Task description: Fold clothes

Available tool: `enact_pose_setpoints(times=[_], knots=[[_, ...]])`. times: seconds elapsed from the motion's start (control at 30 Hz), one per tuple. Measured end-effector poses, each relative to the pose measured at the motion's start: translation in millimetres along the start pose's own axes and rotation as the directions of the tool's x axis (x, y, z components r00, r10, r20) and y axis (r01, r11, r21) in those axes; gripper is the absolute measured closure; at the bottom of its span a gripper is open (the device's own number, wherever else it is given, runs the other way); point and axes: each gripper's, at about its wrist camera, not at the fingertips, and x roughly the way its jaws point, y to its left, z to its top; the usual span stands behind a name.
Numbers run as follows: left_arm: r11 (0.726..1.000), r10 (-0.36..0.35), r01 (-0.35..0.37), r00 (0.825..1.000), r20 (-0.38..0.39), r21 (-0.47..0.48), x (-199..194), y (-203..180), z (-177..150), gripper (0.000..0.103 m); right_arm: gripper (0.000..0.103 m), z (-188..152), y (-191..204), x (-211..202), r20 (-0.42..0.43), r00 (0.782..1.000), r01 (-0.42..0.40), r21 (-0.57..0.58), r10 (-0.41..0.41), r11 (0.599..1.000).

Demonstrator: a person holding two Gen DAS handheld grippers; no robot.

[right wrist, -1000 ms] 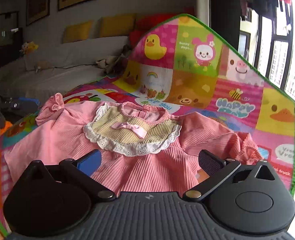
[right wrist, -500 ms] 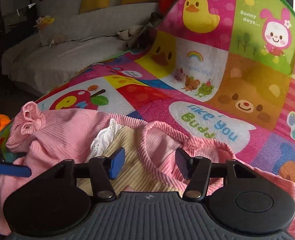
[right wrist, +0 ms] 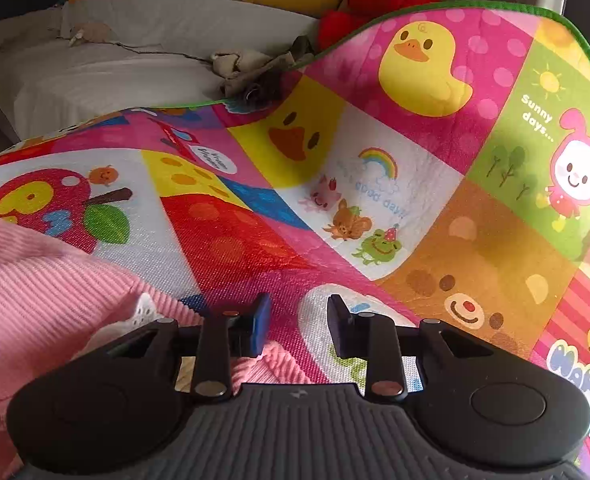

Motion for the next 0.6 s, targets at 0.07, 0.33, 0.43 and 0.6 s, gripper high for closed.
enact_pose_setpoints(times=[0.07, 0.33, 0.43, 0.6], knots=[[1.000, -0.008, 0.007, 1.000, -0.009, -0.029, 1.8, 4.9, 0.4, 0.000, 0.071, -3.1, -11.3, -17.8, 0.007, 1.000, -0.017, 0.040, 0.017, 0.999], [0.999, -0.017, 0.017, 1.000, -0.005, -0.044, 5.0, 7.7, 1.4, 0.000, 0.041, -76.8, -49.4, -137.8, -0.008, 0.998, -0.057, 0.174, 0.059, 0.983], [0.999, -0.015, 0.015, 1.000, -0.006, -0.043, 5.6, 7.2, 1.6, 0.000, 0.065, -80.9, -47.7, -153.1, -0.002, 0.996, -0.084, 0.158, 0.086, 0.984], [0.999, -0.013, 0.013, 1.000, -0.002, -0.046, 5.3, 7.7, 1.2, 0.000, 0.070, -43.1, -32.8, -122.7, 0.031, 0.978, -0.210, 0.210, 0.208, 0.955]])
